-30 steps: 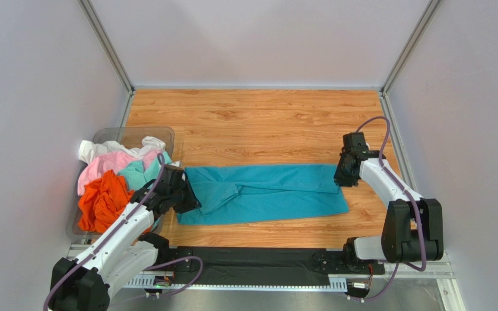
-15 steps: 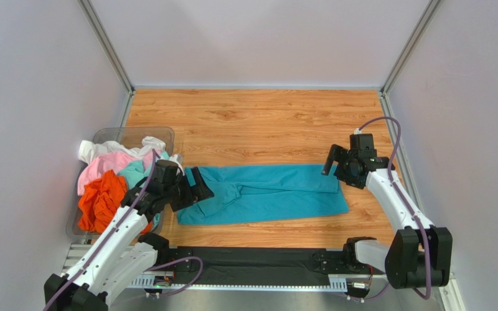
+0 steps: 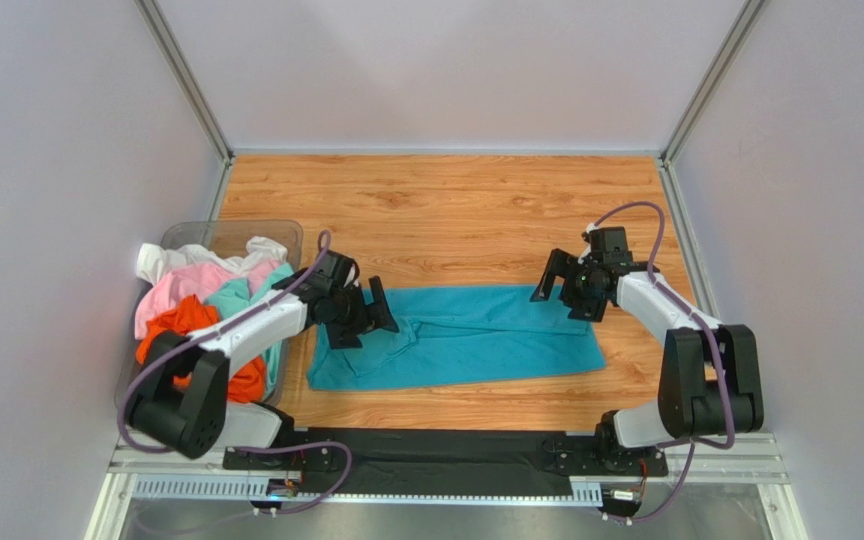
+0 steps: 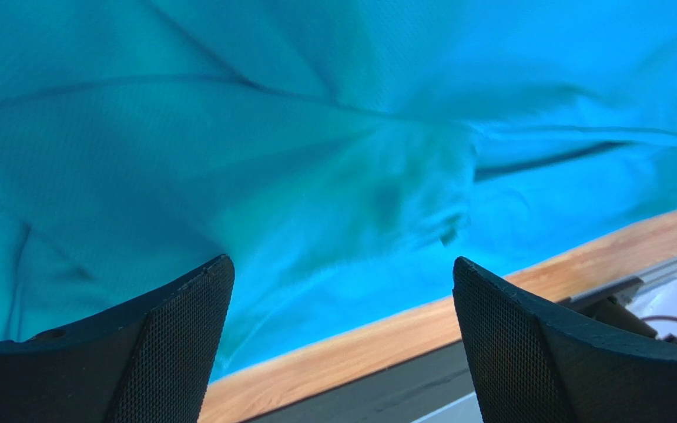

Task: Fold and stack the t-shirts
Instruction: Fold the tshirt

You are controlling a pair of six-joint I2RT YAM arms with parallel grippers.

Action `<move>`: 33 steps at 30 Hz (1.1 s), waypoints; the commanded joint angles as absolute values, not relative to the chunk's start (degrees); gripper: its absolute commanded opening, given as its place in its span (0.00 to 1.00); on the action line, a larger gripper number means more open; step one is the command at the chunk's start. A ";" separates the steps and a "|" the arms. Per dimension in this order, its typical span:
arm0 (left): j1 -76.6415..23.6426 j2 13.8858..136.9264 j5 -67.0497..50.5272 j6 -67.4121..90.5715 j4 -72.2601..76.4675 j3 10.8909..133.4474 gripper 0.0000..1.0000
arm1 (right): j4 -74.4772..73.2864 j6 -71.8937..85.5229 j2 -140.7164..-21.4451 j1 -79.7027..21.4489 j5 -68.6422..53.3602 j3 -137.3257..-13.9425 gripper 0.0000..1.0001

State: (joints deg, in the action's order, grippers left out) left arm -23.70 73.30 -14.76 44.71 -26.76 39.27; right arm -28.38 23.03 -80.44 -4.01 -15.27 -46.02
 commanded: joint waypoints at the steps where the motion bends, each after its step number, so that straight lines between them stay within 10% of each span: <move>1: -23.99 80.93 -15.56 45.17 -21.54 44.10 1.00 | -25.23 24.08 -83.23 -4.66 -15.65 -46.59 1.00; 33: -25.05 149.84 -17.22 43.06 -42.63 130.76 1.00 | -22.15 45.53 -72.14 -51.23 -11.77 -32.34 1.00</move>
State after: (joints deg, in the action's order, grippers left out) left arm -24.58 144.29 -16.58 43.40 -38.96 128.20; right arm -23.46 43.90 -69.08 -48.84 -10.44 -30.83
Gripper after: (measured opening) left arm 0.993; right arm 0.998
